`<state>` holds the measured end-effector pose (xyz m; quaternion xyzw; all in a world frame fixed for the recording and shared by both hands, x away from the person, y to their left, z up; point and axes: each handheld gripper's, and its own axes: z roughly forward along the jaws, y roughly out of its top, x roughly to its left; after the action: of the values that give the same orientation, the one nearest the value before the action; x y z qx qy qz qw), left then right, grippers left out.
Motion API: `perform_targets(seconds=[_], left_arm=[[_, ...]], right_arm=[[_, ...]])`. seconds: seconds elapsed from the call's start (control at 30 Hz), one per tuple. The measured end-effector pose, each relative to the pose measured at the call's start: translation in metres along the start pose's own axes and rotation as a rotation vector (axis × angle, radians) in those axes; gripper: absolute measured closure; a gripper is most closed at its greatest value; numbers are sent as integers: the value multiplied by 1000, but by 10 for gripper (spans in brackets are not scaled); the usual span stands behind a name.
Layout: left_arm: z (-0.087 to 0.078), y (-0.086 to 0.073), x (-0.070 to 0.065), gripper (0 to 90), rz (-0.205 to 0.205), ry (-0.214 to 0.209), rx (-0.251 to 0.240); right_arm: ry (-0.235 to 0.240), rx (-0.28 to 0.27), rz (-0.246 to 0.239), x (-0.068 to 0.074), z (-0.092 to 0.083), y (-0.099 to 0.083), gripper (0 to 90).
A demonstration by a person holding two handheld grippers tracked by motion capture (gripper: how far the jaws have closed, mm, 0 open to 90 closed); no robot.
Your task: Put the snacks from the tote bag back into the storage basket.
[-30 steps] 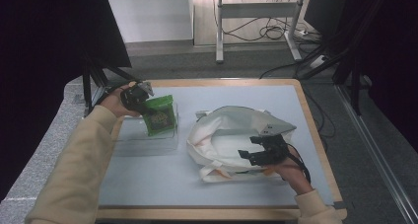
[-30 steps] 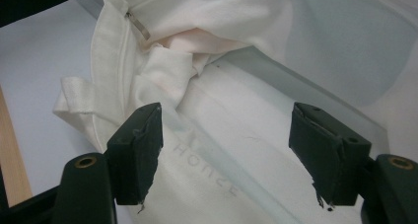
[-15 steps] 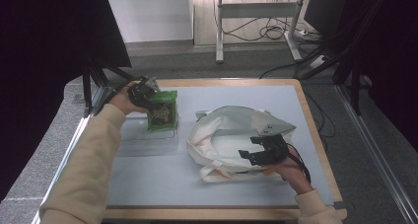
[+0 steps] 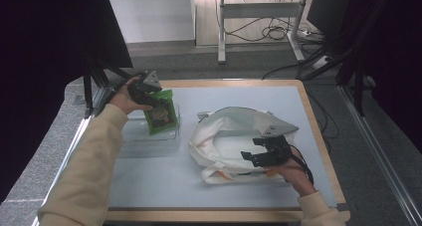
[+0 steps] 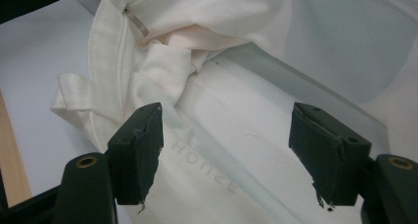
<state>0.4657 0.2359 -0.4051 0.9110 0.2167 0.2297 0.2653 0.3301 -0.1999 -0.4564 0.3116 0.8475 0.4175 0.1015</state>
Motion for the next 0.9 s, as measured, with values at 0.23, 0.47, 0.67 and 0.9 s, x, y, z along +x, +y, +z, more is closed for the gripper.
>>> perform_targets(seconds=[0.23,0.47,0.67,0.9], left_arm=[[-15,2,0,452,-39,-5,-48],[-19,3,-7,428,-59,-28,-62],[-19,-1,-18,419,-104,-81,-81],[-21,-8,-32,403,-150,-127,-84]], right_arm=[[1,0,-2,1,0,0,292],[7,-12,2,0,-2,1,293],[12,-20,9,-1,-5,1,293],[13,-23,6,1,-5,1,294]])
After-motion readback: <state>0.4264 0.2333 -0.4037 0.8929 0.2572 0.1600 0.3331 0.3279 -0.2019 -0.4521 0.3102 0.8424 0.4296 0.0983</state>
